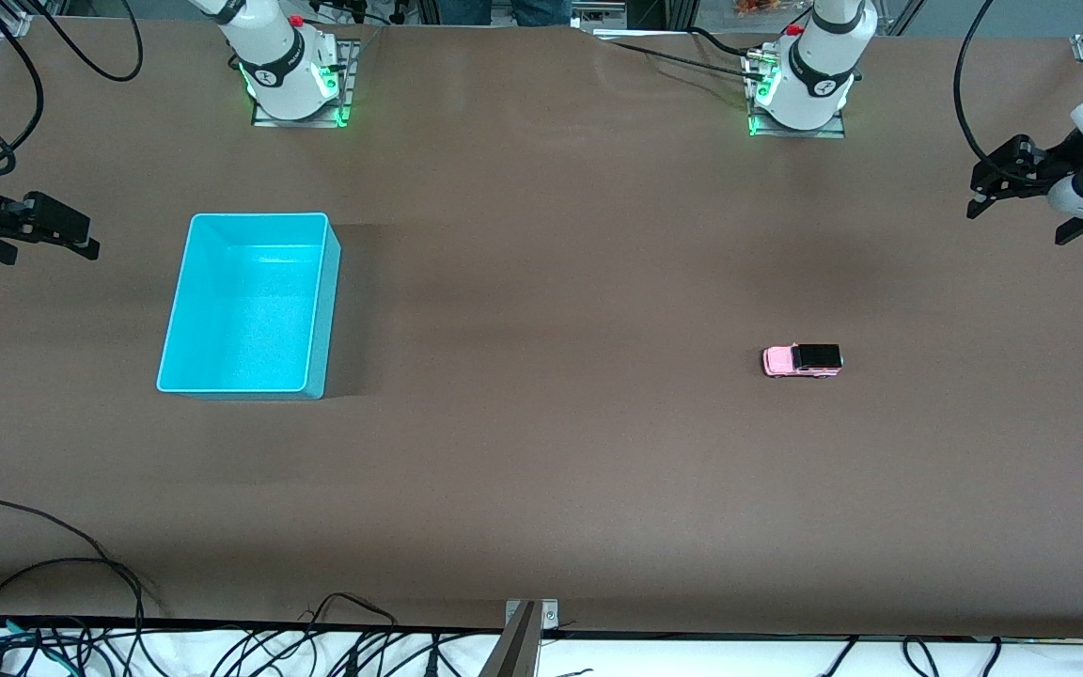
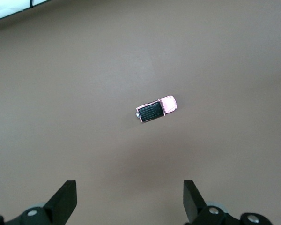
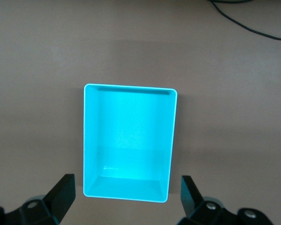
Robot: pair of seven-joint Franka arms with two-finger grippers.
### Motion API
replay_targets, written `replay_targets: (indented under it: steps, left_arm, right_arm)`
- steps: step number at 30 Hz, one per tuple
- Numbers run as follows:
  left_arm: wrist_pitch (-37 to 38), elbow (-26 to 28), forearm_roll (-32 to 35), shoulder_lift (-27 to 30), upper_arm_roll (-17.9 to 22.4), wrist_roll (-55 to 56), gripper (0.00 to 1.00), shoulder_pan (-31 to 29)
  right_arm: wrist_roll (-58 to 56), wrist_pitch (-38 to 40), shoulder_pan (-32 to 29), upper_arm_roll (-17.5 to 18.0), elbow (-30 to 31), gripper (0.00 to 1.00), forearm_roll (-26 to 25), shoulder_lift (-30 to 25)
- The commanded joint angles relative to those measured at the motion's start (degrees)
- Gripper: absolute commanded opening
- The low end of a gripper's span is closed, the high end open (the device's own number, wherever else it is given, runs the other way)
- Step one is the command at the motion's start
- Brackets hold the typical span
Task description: Wind and store pink jeep toy
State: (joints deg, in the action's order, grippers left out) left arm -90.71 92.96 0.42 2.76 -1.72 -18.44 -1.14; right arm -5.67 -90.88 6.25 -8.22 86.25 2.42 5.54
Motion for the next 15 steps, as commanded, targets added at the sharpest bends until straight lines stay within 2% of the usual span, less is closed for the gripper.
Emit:
replay_targets:
  steps: [1,15]
  left_arm:
    - [1.3,-2.0,-0.6,-0.8,0.0,0.1,1.0,0.1]
    - [1.3,-1.9,-0.7,-1.2,0.0,0.0,1.0,-0.1]
  right_arm:
    - [-0.5,1.0,-0.2,0.0,-0.7,1.0,-0.2,-0.1]
    - [-0.5,1.0,-0.2,0.0,-0.8,1.0,-0.2,-0.1]
